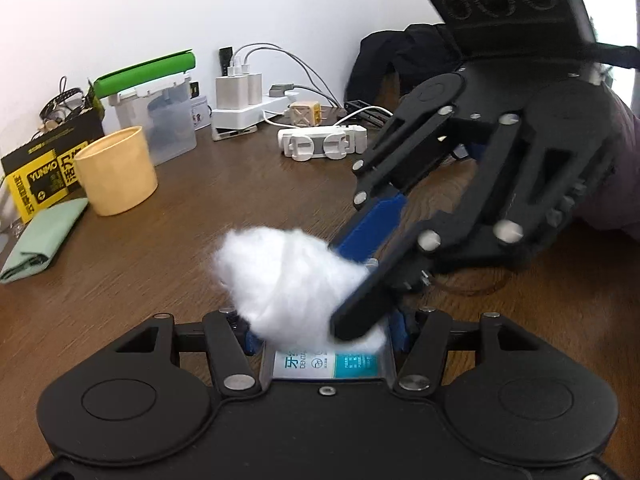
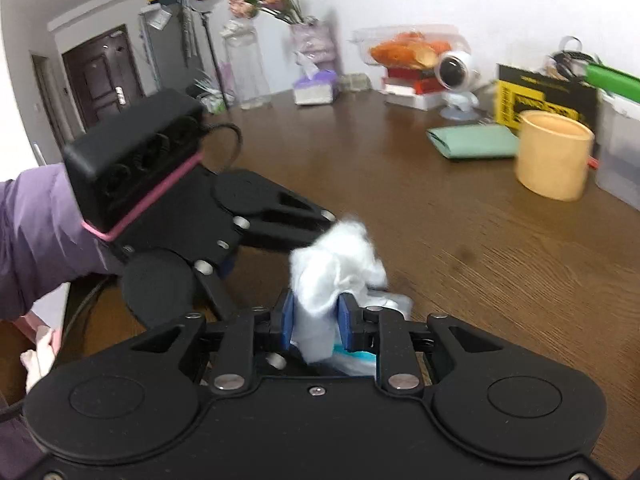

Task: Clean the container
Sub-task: 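Rub the cotton wad over the box lid with the right gripper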

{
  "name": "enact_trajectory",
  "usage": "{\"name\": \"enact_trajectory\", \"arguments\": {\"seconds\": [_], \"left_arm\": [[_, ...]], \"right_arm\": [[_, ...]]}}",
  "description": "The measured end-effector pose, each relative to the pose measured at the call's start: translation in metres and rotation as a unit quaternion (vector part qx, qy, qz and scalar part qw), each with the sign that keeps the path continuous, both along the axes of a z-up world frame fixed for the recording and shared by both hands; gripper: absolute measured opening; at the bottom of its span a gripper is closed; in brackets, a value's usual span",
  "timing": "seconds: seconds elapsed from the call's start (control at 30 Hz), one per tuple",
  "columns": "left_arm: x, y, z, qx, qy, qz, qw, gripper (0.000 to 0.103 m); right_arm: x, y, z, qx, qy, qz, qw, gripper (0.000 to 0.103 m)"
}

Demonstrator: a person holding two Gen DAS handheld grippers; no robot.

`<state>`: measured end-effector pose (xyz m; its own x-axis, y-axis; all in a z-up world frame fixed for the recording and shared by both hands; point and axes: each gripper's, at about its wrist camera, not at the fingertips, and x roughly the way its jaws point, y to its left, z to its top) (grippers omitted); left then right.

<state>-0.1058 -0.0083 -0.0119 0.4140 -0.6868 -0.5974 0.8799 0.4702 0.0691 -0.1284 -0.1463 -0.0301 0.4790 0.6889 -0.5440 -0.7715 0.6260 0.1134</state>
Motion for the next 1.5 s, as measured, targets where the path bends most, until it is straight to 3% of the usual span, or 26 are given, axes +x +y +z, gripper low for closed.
{"name": "enact_trajectory", "arguments": {"seconds": [0.1, 0.3, 0.53, 0.7, 0.9, 0.97, 1.07, 1.2, 1.37, 1.5], "left_arm": [[0.003, 0.001, 0.000, -0.002, 0.011, 0.004, 0.9999, 0.061], [-0.009, 0.004, 0.003, 0.008, 0.006, 0.016, 0.9998, 0.063], [-0.001, 0.010, 0.002, -0.007, 0.032, 0.020, 0.9993, 0.057], [0.001, 0.008, 0.002, -0.005, 0.031, 0.013, 0.9994, 0.057], [0.001, 0.008, 0.001, -0.004, 0.027, 0.010, 0.9996, 0.057], [0.002, 0.008, 0.001, -0.004, 0.027, 0.009, 0.9996, 0.057], [0.002, 0.008, 0.001, -0.005, 0.027, 0.008, 0.9996, 0.057], [0.003, 0.006, 0.001, -0.001, 0.016, -0.003, 0.9999, 0.057], [0.009, 0.004, 0.001, -0.003, 0.019, -0.011, 0.9998, 0.057], [0.010, 0.003, 0.000, -0.005, 0.020, -0.002, 0.9998, 0.057]], "right_arm": [[0.005, -0.015, 0.000, -0.002, -0.008, -0.034, 0.999, 0.024], [0.003, -0.013, -0.003, -0.003, -0.014, -0.037, 0.999, 0.024], [0.002, -0.011, -0.002, 0.002, -0.016, -0.035, 0.999, 0.025], [0.003, -0.011, -0.002, 0.015, 0.012, -0.015, 1.000, 0.026], [0.006, -0.017, -0.001, -0.005, -0.003, -0.054, 0.999, 0.026], [0.003, -0.015, -0.002, -0.006, -0.007, -0.043, 0.999, 0.030], [-0.004, -0.010, 0.000, -0.009, -0.008, -0.016, 1.000, 0.028], [-0.001, -0.014, 0.000, -0.018, -0.021, -0.046, 0.999, 0.028], [-0.006, -0.008, -0.002, -0.016, -0.024, -0.022, 0.999, 0.028], [0.002, -0.016, -0.003, -0.011, -0.020, -0.052, 0.998, 0.028]]}}
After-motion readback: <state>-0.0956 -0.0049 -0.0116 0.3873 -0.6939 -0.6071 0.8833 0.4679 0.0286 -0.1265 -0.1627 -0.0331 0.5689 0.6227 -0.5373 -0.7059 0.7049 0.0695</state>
